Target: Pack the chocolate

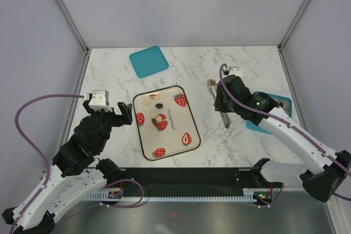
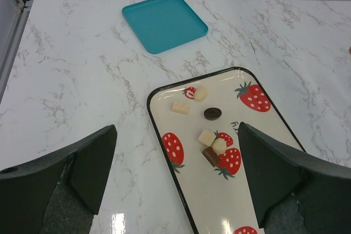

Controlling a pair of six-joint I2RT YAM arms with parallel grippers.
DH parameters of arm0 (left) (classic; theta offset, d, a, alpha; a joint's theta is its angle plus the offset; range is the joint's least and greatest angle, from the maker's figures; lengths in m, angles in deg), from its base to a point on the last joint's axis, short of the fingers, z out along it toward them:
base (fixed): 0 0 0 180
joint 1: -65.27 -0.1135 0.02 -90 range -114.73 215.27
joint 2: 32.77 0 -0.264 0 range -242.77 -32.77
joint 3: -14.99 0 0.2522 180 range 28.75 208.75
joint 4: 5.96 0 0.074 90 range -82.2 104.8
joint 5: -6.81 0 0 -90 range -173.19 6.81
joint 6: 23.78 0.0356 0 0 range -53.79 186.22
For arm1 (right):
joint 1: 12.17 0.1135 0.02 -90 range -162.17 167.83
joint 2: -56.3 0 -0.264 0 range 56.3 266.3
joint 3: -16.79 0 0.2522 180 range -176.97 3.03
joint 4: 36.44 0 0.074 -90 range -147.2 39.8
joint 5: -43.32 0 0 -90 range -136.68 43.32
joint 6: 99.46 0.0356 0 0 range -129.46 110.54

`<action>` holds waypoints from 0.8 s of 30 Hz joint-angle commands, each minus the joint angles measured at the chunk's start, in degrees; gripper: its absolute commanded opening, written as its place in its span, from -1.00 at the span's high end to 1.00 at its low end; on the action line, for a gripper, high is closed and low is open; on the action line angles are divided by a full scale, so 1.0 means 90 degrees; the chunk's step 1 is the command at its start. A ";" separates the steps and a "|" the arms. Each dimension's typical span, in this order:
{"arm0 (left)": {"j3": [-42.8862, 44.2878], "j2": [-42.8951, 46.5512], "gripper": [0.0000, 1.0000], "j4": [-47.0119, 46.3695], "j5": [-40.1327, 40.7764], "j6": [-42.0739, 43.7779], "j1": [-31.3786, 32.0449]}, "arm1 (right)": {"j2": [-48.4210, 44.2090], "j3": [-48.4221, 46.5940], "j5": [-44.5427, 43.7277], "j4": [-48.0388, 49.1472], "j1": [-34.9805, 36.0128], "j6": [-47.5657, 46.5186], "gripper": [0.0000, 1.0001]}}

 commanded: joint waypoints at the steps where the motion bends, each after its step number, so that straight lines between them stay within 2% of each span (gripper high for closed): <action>1: -0.0006 -0.0048 -0.99 -0.0205 0.0102 -0.0021 0.0026 | -0.0334 0.0125 -0.0280 -0.0808 -0.0818 -0.0003 0.28; 5: -0.0006 -0.0058 -0.99 -0.0205 0.0092 -0.0021 0.0016 | -0.0530 0.0320 -0.0251 -0.1063 -0.2232 -0.0091 0.29; 10: -0.0016 -0.0038 -0.99 -0.0205 0.0092 -0.0021 0.0026 | -0.0647 0.0535 -0.0076 -0.1054 -0.3416 -0.0306 0.28; 17: -0.0006 -0.0057 -0.99 -0.0205 0.0073 -0.0031 0.0026 | -0.0481 0.0691 0.0266 -0.0781 -0.4228 -0.0472 0.28; 24: -0.0006 -0.0067 -0.99 -0.0205 0.0082 -0.0021 0.0016 | -0.0227 0.0750 0.0501 -0.0507 -0.4541 -0.0550 0.28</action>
